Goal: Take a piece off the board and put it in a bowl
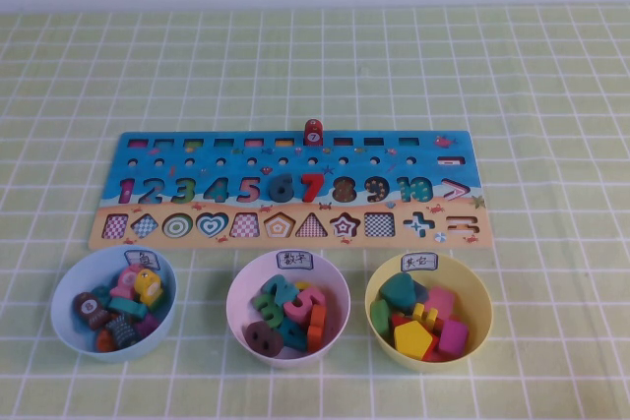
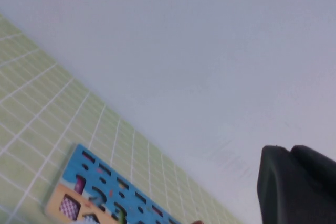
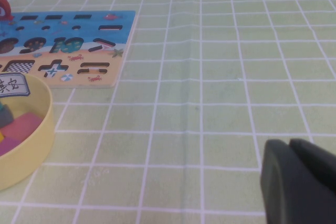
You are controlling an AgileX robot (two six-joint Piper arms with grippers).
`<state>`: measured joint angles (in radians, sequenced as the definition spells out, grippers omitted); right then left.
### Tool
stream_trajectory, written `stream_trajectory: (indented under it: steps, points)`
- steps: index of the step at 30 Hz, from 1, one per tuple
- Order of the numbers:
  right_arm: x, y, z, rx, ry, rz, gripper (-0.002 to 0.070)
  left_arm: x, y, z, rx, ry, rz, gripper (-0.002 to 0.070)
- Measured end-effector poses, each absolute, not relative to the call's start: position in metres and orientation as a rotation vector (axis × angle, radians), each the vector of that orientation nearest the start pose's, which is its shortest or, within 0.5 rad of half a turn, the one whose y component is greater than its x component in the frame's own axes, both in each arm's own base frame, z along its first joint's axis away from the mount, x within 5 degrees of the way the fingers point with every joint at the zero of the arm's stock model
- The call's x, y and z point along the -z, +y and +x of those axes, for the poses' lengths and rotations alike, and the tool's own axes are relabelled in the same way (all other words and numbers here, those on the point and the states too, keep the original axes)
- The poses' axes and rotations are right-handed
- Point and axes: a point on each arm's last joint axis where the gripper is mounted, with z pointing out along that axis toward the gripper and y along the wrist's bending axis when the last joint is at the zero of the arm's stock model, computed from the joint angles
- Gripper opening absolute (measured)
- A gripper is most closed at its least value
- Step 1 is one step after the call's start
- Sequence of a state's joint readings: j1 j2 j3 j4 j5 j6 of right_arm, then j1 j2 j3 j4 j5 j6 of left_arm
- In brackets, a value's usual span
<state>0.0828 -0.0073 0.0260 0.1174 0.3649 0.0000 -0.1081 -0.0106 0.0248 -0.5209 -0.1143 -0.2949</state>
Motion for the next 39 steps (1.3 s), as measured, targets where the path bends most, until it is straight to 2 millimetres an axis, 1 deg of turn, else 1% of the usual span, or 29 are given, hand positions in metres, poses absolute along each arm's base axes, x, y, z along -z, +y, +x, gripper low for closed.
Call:
stream_trajectory:
  steps: [2, 4, 7, 10, 11, 13, 14, 16, 18, 20, 21, 23, 25, 28, 31, 34, 39]
  points:
    - [-0.172, 0.008, 0.052, -0.172, 1.868, -0.004, -0.0017, -0.211, -0.003, 0.056, 0.756, 1.368, -0.565, -0.0003]
    - [-0.172, 0.008, 0.052, -0.172, 1.868, -0.004, -0.0017, -0.21, -0.008, 0.056, 0.784, 1.47, -0.558, -0.0003]
    - [-0.172, 0.008, 0.052, -0.172, 1.87, -0.004, -0.0017, -0.218, -0.018, 0.058, 0.757, 1.712, -0.498, -0.0003]
    - [-0.172, 0.008, 0.052, -0.172, 1.87, -0.004, -0.0017, -0.241, -0.022, 0.065, 0.646, 1.93, -0.393, -0.0003]
    - [-0.172, 0.008, 0.052, -0.172, 1.87, -0.004, -0.0017, -0.254, -0.024, 0.071, 0.592, 2.006, -0.328, -0.0003]
    - [-0.172, 0.008, 0.052, -0.172, 1.87, -0.004, -0.0017, -0.274, -0.026, 0.079, 0.522, 2.092, -0.212, -0.0003]
    - [-0.172, 0.008, 0.052, -0.172, 1.87, -0.004, -0.0017, -0.289, -0.028, 0.087, 0.465, 2.146, -0.107, -0.0003]
    - [-0.172, 0.008, 0.052, -0.172, 1.87, -0.004, -0.0017, -0.313, -0.031, 0.103, 0.41, 2.217, 0.017, -0.0003]
    - [-0.172, 0.008, 0.052, -0.172, 1.87, -0.004, -0.0017, -0.329, -0.033, 0.117, 0.362, 2.285, 0.12, -0.0003]
    - [-0.172, 0.008, 0.052, -0.172, 1.87, -0.004, -0.0017, -0.346, -0.034, 0.14, 0.307, 2.366, 0.213, -0.0003]
    - [-0.172, 0.008, 0.052, -0.172, 1.87, -0.004, -0.0017, -0.353, -0.034, 0.147, 0.283, 2.376, 0.237, -0.0003]
    - [-0.172, 0.008, 0.052, -0.172, 1.87, -0.004, -0.0017, -0.36, -0.034, 0.173, 0.217, 2.461, 0.293, -0.0003]
    - [-0.172, 0.008, 0.052, -0.172, 1.87, -0.004, -0.0017, -0.365, -0.033, 0.197, 0.163, 2.514, 0.317, -0.0003]
    - [-0.172, 0.008, 0.052, -0.172, 1.87, -0.004, -0.0017, -0.367, -0.032, 0.227, 0.093, 2.572, 0.344, -0.0003]
    - [-0.172, 0.008, 0.052, -0.172, 1.87, -0.004, -0.0017, -0.366, -0.036, 0.253, 0.028, 2.61, 0.394, -0.0003]
    - [-0.172, 0.008, 0.052, -0.172, 1.87, -0.004, -0.0017, -0.361, -0.052, 0.274, -0.012, 2.636, 0.484, -0.0003]
    - [-0.172, 0.008, 0.052, -0.172, 1.87, -0.004, -0.0017, -0.349, -0.092, 0.303, -0.032, 2.646, 0.658, -0.0003]
